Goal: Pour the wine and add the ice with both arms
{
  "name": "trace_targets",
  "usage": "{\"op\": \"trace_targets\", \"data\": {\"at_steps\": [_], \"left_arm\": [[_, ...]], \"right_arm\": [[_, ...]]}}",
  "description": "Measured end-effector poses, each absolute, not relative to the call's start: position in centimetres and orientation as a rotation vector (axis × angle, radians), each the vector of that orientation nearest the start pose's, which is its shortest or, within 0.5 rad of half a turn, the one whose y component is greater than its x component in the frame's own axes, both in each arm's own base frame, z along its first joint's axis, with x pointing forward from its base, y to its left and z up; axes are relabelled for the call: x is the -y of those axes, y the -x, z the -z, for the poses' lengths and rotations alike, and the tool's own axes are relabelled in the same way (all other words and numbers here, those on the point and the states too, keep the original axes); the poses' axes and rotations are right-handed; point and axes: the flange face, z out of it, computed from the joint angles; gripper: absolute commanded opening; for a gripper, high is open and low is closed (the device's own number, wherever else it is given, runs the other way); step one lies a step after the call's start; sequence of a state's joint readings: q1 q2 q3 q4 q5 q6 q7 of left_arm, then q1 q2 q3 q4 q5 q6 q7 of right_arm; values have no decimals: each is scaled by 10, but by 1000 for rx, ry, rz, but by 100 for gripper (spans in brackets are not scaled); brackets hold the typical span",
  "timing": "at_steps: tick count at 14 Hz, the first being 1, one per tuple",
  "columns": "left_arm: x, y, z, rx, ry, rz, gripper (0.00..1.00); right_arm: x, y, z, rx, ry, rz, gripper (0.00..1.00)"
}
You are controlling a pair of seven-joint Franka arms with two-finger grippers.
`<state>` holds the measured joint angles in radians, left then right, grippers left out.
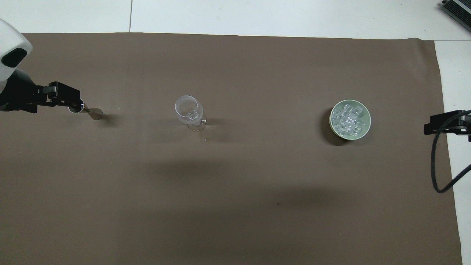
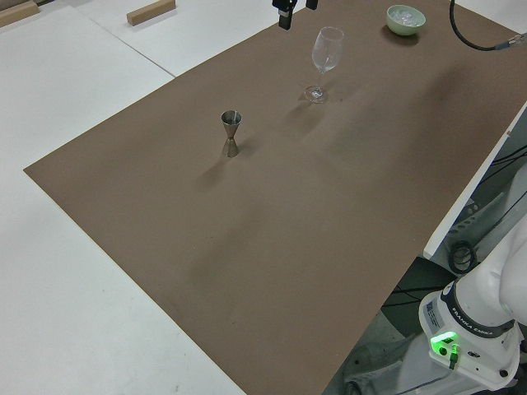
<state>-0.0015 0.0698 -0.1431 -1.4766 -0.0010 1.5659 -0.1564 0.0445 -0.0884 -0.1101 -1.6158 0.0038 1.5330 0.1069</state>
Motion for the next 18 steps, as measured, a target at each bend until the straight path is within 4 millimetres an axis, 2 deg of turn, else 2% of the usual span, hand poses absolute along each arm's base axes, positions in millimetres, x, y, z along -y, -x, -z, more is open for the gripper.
{"op": "trace_targets", "data": {"at_steps": [5,10,13,18], "left_arm": [[83,-570,-629,10,3154,29,100],[73,-571,-630,26,3120,41,100],[74,-571,-631,21,3106,47,100],[68,-573,-630,-2,3105,48,100]], "right_arm": [[37,-522,-647,-269,3116,7,100],[37,-522,-647,-259,3117,8,100],[38,-525,-649,-125,3126,49,100],[43,-527,-649,-108,3127,64,100]]}}
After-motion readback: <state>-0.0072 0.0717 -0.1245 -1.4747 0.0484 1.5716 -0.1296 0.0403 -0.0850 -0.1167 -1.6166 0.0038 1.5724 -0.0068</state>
